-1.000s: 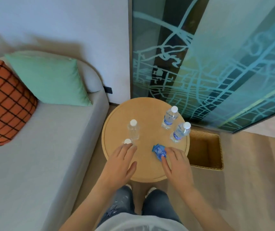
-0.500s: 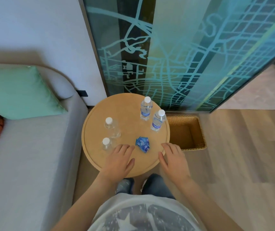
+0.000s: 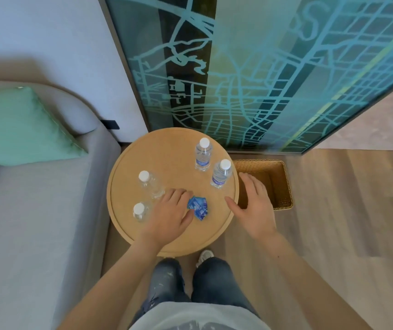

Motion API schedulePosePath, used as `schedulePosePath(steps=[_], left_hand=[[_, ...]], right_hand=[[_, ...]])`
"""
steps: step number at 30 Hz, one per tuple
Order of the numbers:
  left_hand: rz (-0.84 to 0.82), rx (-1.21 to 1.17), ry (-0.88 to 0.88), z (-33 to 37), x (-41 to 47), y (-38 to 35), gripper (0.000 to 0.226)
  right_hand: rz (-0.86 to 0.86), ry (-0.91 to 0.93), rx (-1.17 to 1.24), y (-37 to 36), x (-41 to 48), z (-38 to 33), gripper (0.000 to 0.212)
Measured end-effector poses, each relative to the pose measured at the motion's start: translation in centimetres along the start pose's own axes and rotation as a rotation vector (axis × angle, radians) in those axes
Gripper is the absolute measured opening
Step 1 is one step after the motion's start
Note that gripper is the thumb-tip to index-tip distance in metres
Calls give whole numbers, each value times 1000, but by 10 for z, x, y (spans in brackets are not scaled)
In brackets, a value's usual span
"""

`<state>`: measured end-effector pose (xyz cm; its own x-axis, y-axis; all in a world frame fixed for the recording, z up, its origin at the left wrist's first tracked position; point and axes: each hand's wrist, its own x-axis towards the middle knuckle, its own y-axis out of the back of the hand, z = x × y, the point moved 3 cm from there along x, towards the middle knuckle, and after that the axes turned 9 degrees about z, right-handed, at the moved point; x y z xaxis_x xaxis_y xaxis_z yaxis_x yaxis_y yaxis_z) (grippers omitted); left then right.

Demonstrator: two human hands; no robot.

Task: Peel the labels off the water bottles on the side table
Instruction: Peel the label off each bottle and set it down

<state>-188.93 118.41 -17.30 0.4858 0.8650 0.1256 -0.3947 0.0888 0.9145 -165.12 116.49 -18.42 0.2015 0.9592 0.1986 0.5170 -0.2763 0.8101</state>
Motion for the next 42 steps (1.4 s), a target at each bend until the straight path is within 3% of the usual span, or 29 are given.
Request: schedulePosePath(steps=[4, 14, 20, 27, 39, 42], left_hand=[[-1, -4, 28, -9, 20, -12, 45], [-32, 13, 101, -40, 58, -68, 45], [-86, 22, 176, -58, 52, -112, 43], [-102, -4, 283, -64, 43, -135, 44], [-68, 21, 231, -51, 53, -97, 40], [-53, 27, 207, -43, 53, -77, 40]], right_hand=[[-83, -78, 47, -21, 31, 13, 88], [-152, -250, 204, -107, 66, 65, 98], [-154, -315, 244, -147, 67, 93, 92], [-40, -324, 354, -154, 67, 92, 74], [-23, -387, 453, -99, 69, 69, 51], [-18, -413, 510, -74, 73, 54, 54]])
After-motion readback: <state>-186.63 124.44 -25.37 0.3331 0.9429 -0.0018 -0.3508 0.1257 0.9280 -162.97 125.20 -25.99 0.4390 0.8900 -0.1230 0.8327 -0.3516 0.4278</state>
